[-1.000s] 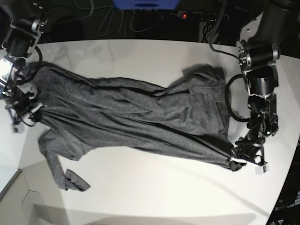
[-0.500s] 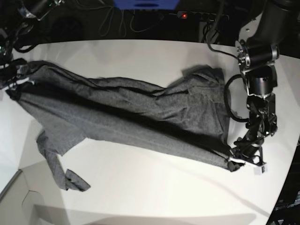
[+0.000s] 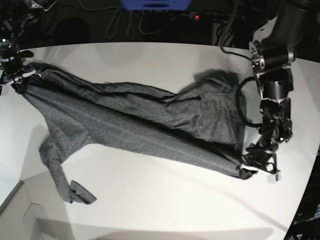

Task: Layout the t-shirt on the table in an organized manner, then fold the t-shirt properly
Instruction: 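Move the left gripper with the shirt edge toward the right gripper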

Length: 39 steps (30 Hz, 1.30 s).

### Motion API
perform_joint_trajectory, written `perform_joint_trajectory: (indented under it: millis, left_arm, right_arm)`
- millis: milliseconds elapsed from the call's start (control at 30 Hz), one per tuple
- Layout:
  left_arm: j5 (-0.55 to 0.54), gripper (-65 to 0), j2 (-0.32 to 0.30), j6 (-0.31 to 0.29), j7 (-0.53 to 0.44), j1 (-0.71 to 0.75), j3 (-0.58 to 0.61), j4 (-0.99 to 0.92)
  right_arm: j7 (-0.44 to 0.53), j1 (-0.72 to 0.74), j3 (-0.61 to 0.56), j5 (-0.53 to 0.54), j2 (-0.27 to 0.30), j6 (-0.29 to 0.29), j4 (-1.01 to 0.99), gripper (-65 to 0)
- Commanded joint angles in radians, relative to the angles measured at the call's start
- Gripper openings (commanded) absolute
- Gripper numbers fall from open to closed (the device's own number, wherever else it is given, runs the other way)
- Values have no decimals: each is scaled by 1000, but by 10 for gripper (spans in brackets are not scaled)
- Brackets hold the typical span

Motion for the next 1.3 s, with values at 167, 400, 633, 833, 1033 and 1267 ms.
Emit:
perform_joint_trajectory:
  millis: [167,400,633,833,1033,1267]
  left_arm:
    - [-7,-649,-1,-7,-22,13,1,14]
    - [-16,-649,-8,-9,-20,60,-2,30]
    - [-16,-649,-8,-11,-19,146,-4,68]
    - [-16,-646,-7,-11,-19,200,-5,110]
    - [-17,-646,-1,-11,-19,197,-4,111]
    - [-125,-645,12,-12,165,201,-5,274]
  right_arm:
    - [30,10,94,12,-13,-4,27,-650]
    - [30,16,172,13,-40,-4,29,-650]
    - [29,12,159,-1,-40,-4,-5,-650]
    - [29,7,145,-47,-40,-4,-37,-650]
    - [25,4,100,-105,-39,-4,-51,-650]
    - [25,4,108,-111,-36,-4,-51,-650]
